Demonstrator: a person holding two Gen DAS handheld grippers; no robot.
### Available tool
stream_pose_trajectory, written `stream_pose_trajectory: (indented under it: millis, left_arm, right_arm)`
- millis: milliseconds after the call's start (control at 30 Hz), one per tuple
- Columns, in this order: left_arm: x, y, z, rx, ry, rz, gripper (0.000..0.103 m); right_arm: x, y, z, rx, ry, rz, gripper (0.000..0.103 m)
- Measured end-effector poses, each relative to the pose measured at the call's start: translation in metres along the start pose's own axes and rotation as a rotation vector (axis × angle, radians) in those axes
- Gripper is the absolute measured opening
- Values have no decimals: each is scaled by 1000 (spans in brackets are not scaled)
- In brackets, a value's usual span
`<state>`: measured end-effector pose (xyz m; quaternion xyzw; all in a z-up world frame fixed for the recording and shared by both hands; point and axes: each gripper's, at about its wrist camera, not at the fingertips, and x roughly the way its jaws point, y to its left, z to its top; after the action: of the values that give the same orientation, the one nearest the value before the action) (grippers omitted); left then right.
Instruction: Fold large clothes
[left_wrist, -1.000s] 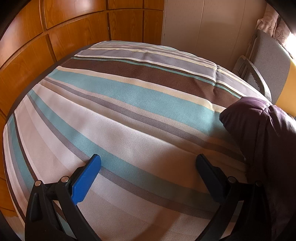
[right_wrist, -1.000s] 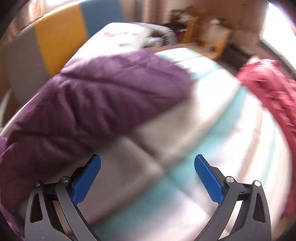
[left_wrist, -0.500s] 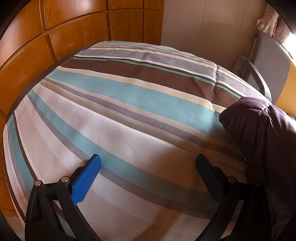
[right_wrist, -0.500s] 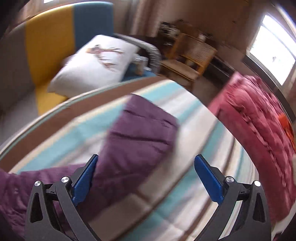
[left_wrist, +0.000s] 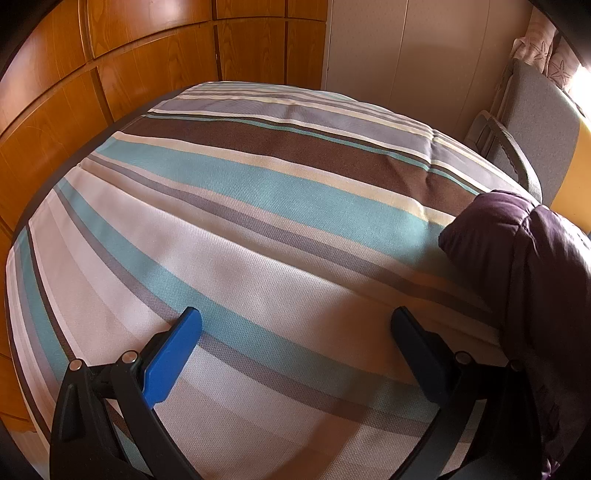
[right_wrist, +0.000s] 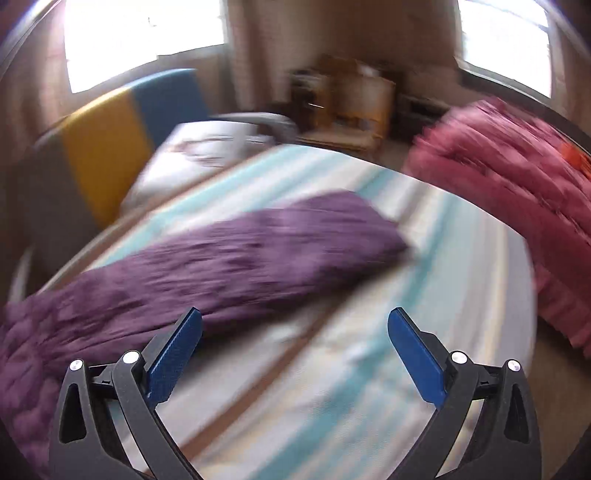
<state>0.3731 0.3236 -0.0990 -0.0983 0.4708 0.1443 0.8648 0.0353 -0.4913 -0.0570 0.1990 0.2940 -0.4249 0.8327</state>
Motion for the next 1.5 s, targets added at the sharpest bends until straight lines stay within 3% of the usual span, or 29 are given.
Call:
stream_pose_trajectory:
  millis: [67, 200, 333, 400, 633, 1300, 1400, 1500]
  left_arm:
    - [0, 0, 0, 0, 0, 0, 101]
    - [0, 0, 0, 0, 0, 0, 101]
    - [0, 0, 0, 0, 0, 0, 101]
    - [0, 0, 0, 0, 0, 0, 101]
    - [0, 1, 1, -5, -2, -6, 101]
    - [-1, 2, 2, 6, 13, -11, 101]
    - [-23, 24, -9, -100, -2, -14, 101]
    - [-77, 57, -31, -226, -129, 26, 101]
  right_arm:
    - [-13, 59, -11, -146, -8, 169, 100]
    - [-28, 156, -46, -381, 25, 416, 100]
    - [-27, 219, -84, -574, 51, 400, 100]
    - [-18, 219, -91, -596, 90, 373, 100]
    - [13, 182, -83, -375, 220, 365, 100]
    - [11, 193, -87, -408, 195, 328, 100]
    - [11, 194, -87, -412, 195, 325, 100]
    - [11, 193, -87, -410, 197, 328, 100]
